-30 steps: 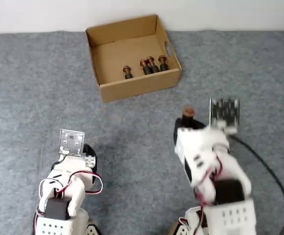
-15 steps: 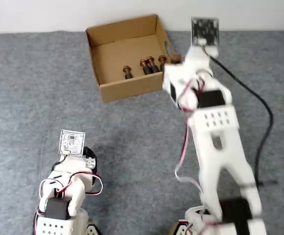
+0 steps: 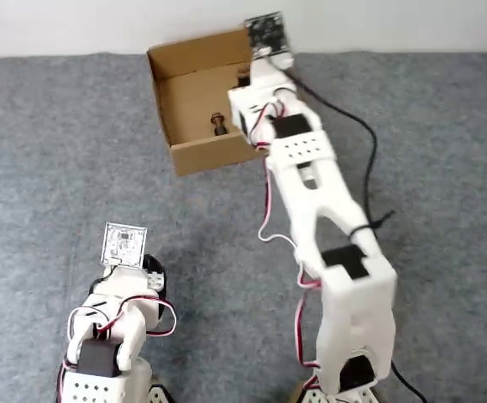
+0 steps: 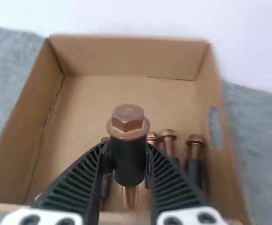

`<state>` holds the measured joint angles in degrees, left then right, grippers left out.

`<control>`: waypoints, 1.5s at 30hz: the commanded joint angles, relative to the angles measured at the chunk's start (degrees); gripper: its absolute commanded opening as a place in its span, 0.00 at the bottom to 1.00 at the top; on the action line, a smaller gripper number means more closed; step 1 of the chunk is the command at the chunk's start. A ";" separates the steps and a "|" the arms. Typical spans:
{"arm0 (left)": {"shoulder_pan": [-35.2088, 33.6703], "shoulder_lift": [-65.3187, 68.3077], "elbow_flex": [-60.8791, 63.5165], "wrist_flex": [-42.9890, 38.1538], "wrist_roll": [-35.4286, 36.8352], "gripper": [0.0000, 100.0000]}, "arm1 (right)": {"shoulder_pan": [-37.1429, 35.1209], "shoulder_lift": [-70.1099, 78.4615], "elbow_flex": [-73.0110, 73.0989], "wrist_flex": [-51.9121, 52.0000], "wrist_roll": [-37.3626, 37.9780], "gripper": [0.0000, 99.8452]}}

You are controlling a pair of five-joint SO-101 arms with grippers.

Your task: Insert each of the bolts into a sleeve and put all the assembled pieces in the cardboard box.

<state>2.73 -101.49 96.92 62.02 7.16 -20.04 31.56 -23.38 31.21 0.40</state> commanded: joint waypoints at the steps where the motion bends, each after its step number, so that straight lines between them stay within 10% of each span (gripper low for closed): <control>1: -0.35 -0.18 -0.31 0.44 0.00 0.01 | -0.84 4.70 -8.53 -3.03 1.76 0.01; 17: -2.11 -0.18 -0.31 0.26 0.00 0.01 | -3.03 18.59 -13.01 1.98 5.71 0.17; 28: -1.85 -0.18 -0.31 0.26 0.00 0.01 | -2.77 18.42 -18.73 3.12 5.80 0.01; 45: -2.20 -0.44 -0.31 -1.41 -0.18 0.01 | -2.68 2.24 -28.84 38.99 -7.82 0.01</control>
<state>1.05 -101.49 96.92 61.93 7.16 -22.86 40.97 -49.32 64.26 -4.35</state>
